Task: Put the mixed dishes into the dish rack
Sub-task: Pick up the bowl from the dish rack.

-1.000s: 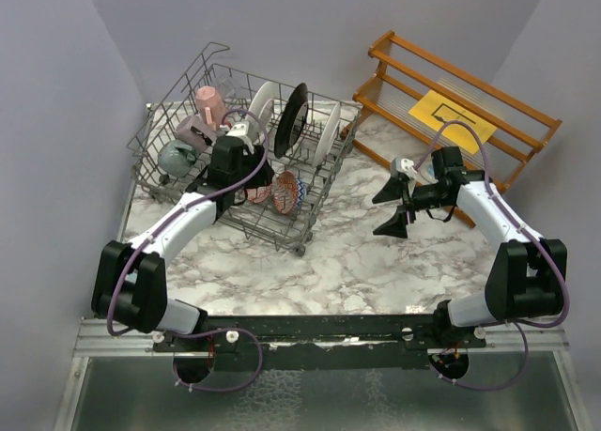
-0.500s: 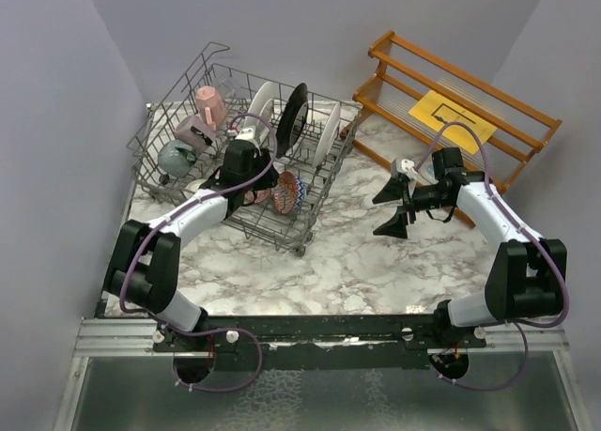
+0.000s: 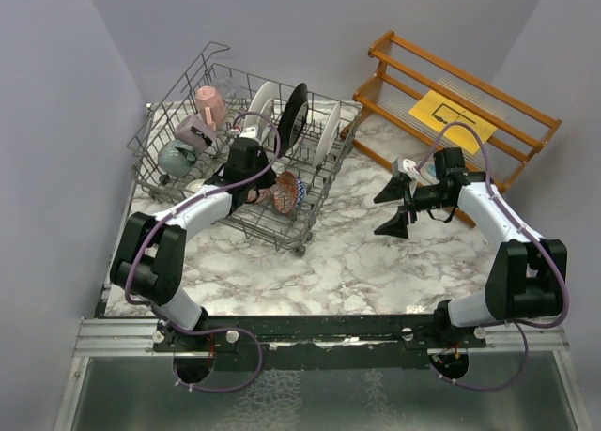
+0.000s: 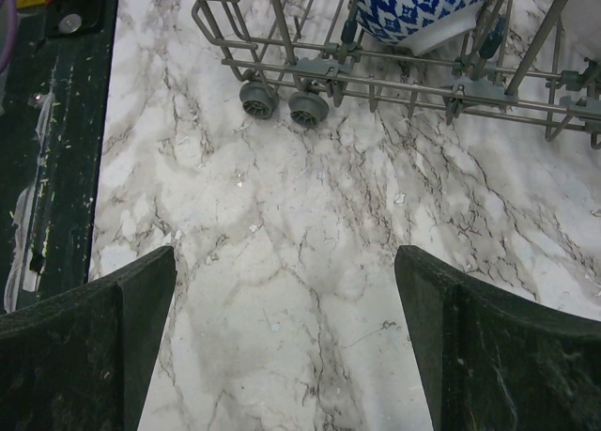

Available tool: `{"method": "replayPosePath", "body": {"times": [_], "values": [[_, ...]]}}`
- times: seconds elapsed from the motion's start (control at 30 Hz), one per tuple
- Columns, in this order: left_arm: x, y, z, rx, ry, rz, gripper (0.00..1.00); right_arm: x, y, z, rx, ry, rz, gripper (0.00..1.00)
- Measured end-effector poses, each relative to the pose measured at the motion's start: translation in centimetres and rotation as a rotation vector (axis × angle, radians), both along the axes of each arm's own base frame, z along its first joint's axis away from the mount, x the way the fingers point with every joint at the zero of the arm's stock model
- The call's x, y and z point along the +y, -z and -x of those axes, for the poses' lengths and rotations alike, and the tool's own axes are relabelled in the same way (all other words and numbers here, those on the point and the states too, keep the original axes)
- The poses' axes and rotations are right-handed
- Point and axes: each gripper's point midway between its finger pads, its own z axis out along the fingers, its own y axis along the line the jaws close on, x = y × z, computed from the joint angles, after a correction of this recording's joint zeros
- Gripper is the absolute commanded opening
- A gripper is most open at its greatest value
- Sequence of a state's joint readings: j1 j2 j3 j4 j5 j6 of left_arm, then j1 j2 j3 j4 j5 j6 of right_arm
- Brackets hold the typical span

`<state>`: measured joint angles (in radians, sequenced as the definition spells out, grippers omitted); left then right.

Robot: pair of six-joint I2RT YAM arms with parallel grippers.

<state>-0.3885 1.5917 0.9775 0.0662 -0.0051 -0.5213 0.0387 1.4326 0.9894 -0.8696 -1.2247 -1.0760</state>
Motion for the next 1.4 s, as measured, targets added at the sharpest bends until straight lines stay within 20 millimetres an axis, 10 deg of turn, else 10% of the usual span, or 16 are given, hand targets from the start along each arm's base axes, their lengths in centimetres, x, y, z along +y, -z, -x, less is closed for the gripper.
{"method": "replayPosePath", "body": {"times": [0.37, 1.4], "values": [[0.1, -0.6, 1.5, 0.039, 0.013, 0.003, 0.0, -0.1, 0.1, 0.1, 0.003, 0.003, -0.003, 1.0], [3.1, -13.5, 3.3, -0.136, 0.187, 0.344, 0.0, -0.2, -0.4, 0.1, -0.02, 0.001, -0.021, 1.0]]}}
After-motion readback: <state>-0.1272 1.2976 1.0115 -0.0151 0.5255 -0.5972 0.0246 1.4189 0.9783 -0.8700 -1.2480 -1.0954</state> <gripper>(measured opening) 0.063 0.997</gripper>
